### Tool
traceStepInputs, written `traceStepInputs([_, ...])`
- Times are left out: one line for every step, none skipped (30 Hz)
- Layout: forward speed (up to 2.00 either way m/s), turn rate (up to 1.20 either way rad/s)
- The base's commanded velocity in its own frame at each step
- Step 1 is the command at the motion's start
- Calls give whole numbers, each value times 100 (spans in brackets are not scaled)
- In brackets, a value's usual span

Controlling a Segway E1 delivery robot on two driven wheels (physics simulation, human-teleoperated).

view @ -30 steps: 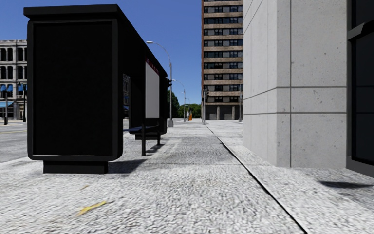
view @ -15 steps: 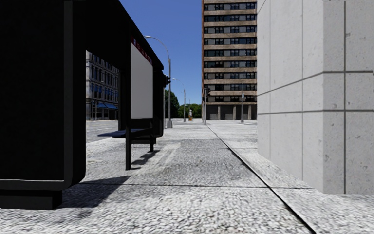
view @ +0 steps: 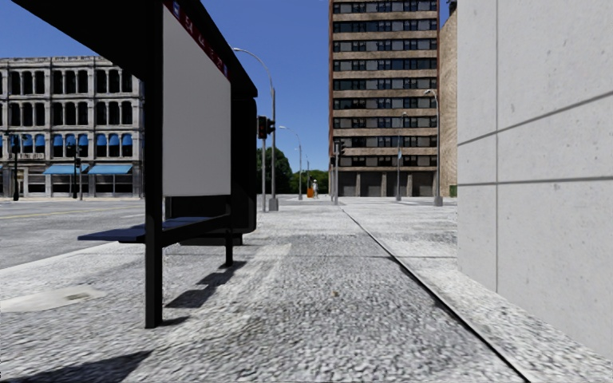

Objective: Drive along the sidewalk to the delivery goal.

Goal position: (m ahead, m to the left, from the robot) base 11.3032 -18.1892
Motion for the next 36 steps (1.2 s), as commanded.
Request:
traceStepInputs([200, -20])
traceStepInputs([200, -21])
traceStepInputs([200, -22])
traceStepInputs([200, -22])
traceStepInputs([200, -23])
traceStepInputs([200, -23])
traceStepInputs([200, -23])
traceStepInputs([200, -23])
traceStepInputs([200, -23])
traceStepInputs([200, -23])
traceStepInputs([200, -27])
traceStepInputs([200, -27])
traceStepInputs([200, -33])
traceStepInputs([200, -35])
traceStepInputs([200, -35])
traceStepInputs([200, -35])
traceStepInputs([200, -35])
traceStepInputs([200, -35])
traceStepInputs([200, -35])
traceStepInputs([200, -35])
traceStepInputs([200, -35])
traceStepInputs([200, -35])
traceStepInputs([200, -35])
traceStepInputs([200, -35])
traceStepInputs([200, -35])
traceStepInputs([200, -35])
traceStepInputs([200, -35])
traceStepInputs([200, -35])
traceStepInputs([200, -35])
traceStepInputs([200, -35])
traceStepInputs([200, -35])
traceStepInputs([200, -35])
traceStepInputs([200, -35])
traceStepInputs([200, -35])
traceStepInputs([200, -35])
traceStepInputs([200, -35])
